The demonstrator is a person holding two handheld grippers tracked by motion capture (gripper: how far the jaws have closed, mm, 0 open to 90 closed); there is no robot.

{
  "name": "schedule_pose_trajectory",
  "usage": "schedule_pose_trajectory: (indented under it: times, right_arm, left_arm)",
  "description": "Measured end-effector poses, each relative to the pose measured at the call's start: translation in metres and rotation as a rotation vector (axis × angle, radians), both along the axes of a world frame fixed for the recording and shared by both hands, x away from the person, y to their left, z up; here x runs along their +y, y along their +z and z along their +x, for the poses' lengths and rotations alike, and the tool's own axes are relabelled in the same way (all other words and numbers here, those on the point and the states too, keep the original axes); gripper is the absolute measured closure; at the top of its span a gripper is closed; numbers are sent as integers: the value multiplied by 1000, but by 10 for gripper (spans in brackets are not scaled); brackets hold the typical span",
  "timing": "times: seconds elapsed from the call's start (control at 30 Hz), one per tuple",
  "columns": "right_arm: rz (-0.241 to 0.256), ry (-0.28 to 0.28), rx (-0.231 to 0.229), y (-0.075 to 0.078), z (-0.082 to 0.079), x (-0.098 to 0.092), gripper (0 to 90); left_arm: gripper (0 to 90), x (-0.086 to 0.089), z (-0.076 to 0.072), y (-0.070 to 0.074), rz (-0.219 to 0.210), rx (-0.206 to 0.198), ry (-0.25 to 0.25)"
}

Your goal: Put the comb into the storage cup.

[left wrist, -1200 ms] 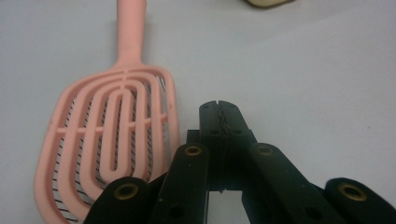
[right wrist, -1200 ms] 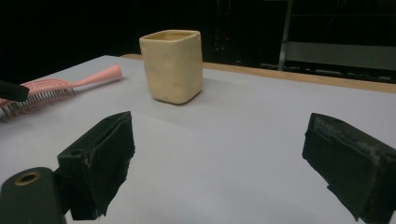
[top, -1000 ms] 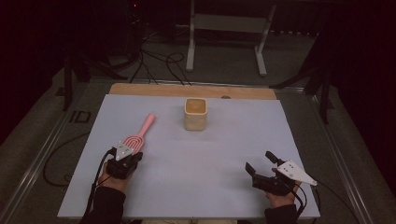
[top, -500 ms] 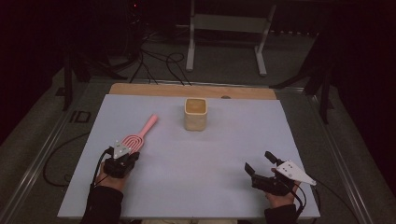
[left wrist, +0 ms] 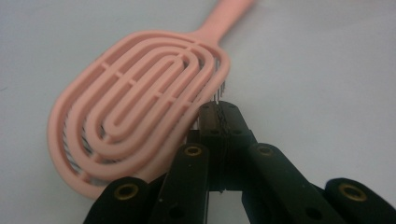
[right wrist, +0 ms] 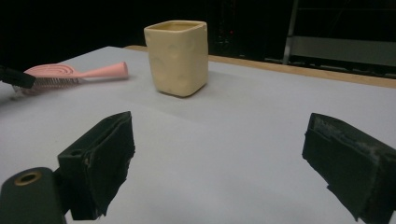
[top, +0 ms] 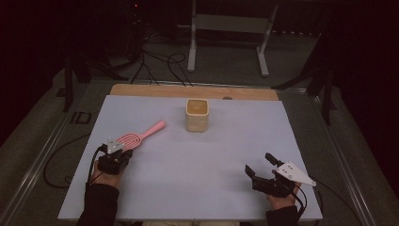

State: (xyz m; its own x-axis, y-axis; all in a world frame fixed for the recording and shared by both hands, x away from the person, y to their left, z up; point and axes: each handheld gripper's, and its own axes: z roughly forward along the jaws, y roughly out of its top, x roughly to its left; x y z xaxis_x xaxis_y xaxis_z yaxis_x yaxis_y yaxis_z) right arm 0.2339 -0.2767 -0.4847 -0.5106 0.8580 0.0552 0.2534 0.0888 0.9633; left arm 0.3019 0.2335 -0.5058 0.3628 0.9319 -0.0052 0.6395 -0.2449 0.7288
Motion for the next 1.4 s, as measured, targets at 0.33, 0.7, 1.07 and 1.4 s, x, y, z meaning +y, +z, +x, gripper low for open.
schedule_pose_trajectory:
  times: [0.33,0.7,1.07,1.4]
  right_arm:
    - [-6,8,4,-1,1,1,89]
    - [-11,11,10,-1,1,2,90]
    - [-16,16,12,-2,2,4,90]
    - [-16,19,12,-2,2,3,90]
  left_arm:
    - [900,10,19,3,-3,4,57]
    - [900,15,51,17,44,21,120]
    - [900,11,74,16,64,53,131]
    - [899,-1,90,16,104,74,115]
